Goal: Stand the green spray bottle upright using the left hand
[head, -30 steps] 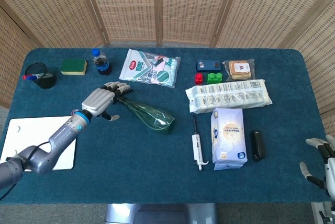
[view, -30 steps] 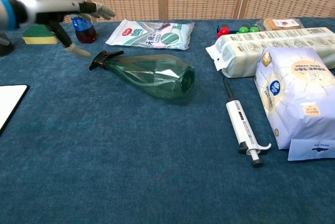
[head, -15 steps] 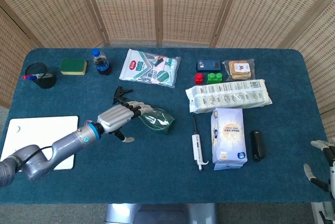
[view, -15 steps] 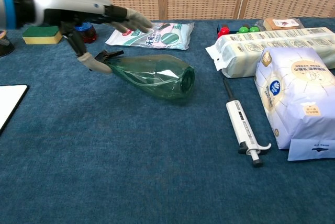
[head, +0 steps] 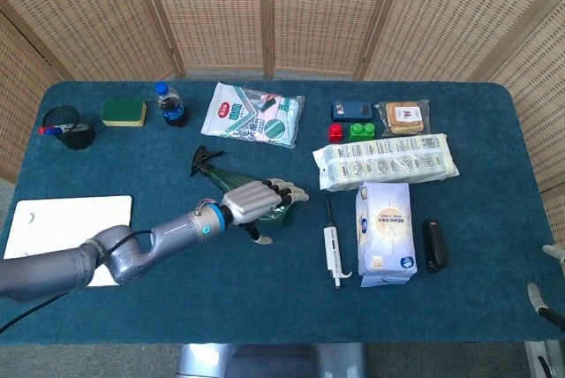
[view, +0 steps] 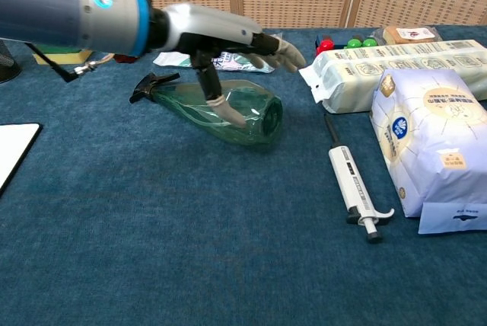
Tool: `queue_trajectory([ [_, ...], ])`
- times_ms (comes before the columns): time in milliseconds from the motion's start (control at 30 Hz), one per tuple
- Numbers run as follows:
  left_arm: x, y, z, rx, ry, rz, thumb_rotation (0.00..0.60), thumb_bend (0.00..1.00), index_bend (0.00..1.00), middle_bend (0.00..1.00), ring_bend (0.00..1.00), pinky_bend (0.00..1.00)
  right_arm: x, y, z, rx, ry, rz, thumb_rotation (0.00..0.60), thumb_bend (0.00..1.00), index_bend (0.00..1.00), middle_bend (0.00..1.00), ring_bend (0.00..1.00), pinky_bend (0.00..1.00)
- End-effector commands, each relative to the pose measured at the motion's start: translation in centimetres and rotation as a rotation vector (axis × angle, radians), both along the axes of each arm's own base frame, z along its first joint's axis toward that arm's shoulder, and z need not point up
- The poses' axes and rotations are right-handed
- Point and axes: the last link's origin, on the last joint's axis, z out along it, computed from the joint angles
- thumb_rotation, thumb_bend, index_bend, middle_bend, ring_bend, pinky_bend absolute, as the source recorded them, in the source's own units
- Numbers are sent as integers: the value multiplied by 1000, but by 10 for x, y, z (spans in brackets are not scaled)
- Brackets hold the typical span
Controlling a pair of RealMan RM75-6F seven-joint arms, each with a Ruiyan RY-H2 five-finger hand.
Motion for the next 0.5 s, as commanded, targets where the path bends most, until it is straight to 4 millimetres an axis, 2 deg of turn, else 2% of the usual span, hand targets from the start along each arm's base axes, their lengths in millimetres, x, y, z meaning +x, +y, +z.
queue_trajectory([
  [33, 10, 5, -12, -2, 25, -10, 600, 284, 56, 3, 0, 65, -1, 1, 1, -5, 1, -4, 600, 366, 262, 283, 106, 169],
  [300, 20, 5, -37, -35, 78, -18, 600, 287, 68, 56, 0, 62, -2, 4, 2, -11, 3, -10, 600, 365, 262, 283, 105, 170],
  [367, 20, 3, -38, -38, 86, -24, 600, 286, 70, 91, 2, 74, -2, 4, 2, -11, 3, -11, 600, 364, 262, 282, 105, 170],
  [500, 13, 3, -33, -35, 114, -33, 600, 287, 83, 180, 72, 148, -2, 4, 3, -14, 3, -8, 600, 364, 262, 283, 105, 170],
])
